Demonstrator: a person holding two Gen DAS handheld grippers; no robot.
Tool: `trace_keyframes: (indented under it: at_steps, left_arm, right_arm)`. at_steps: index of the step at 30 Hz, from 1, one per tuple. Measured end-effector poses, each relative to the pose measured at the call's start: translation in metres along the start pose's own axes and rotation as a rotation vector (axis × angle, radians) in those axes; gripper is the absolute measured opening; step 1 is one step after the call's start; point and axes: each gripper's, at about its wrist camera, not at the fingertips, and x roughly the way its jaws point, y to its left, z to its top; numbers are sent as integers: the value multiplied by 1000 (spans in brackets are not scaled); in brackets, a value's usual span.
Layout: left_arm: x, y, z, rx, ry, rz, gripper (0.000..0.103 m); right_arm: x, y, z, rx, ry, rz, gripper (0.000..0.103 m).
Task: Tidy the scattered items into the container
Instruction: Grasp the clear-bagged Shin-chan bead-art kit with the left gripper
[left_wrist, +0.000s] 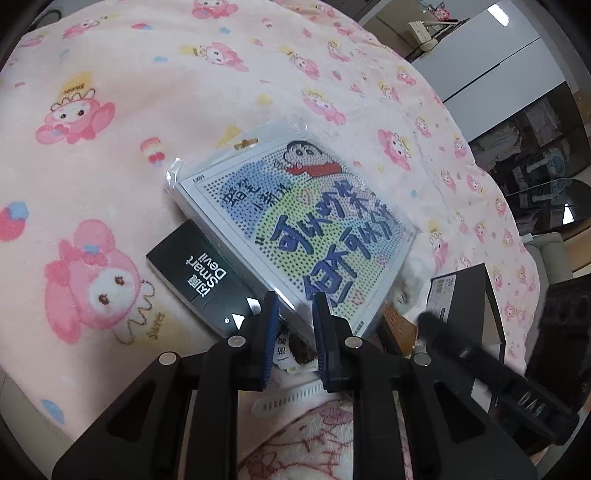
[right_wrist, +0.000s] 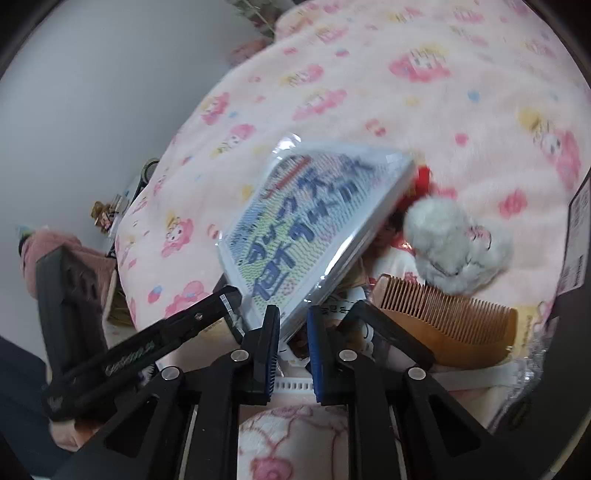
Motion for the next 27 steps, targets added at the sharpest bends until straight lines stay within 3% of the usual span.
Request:
trace_keyframes:
  at_steps: [3,5,10,13,17,19,23,25,27]
  left_arm:
    - [6,-1,2,6,5,38,18]
    - [7,0,2,-4,-9,37,24]
    - [19,7,3,-28,-15,48,27]
    - [19,10,8,-39,-53,79,27]
    - [20,18,12,-60,-67,84,27]
    - [18,22,15,-62,-76,101,35]
    - [6,44,24,-109,-103,151,45]
    - [3,56,28,-108,-79,174,46]
    - [4,65,28,-107,-44,142,46]
  right_arm:
    - [-22,-7,19,-3,-100,-105,13]
    - [-26,-19,38,-2,-149,-213,13]
    - [3,-47,84,8,-104,-269,13]
    - [16,-60,92,13,-89,-208,13]
    - [47,-69,86,21,-14,-199,16]
    - [48,-69,82,40,2,-127,16]
    - [42,-39,54,-22,69,-60,17]
    - [39,-25,32,-54,141,-12,17]
    - [34,-15,15,-83,178,33,16]
